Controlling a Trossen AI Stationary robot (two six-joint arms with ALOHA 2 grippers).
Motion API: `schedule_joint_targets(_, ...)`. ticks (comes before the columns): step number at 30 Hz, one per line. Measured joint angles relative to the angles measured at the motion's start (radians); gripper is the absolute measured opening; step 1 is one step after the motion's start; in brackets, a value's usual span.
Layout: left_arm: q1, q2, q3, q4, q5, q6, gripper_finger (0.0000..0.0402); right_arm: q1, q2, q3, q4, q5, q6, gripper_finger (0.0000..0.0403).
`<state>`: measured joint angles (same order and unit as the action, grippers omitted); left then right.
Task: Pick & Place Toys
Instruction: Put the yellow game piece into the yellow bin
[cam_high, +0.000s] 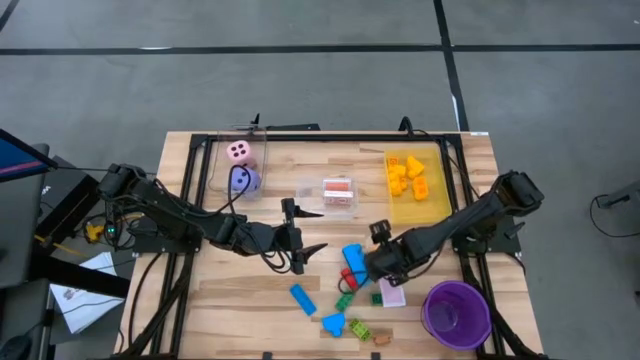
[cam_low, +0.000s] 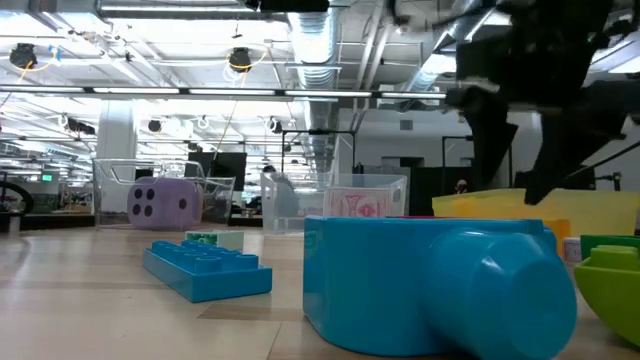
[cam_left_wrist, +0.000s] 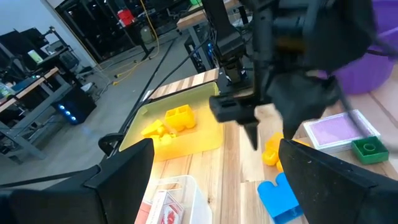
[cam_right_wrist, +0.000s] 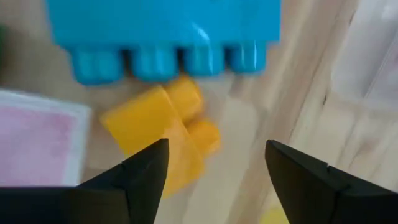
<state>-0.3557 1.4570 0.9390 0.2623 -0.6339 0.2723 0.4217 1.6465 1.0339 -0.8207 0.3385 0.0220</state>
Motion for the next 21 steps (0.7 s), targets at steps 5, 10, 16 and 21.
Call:
schedule_joint_targets(5,0.000,0.000,0.000,0.007,-0.002,0.000,0.0342,-0.021,0.014,0.005,-0.020,-0.005,0.028,0.0286)
schedule_joint_targets(10,0.000,0.000,-0.001,0.003,0.008,-0.016,0.0342,-0.011,0.011,0.036,-0.064,-0.052,0.023,0.0328)
schedule_joint_targets(16,0.000,0.000,-0.001,0.000,0.009,-0.016,0.0342,0.029,0.011,0.056,-0.075,-0.093,-0.155,0.0383)
schedule_joint_targets(21,-0.004,0.000,0.000,0.000,0.010,-0.019,0.0342,0.037,0.011,0.040,-0.066,-0.130,-0.251,0.0398)
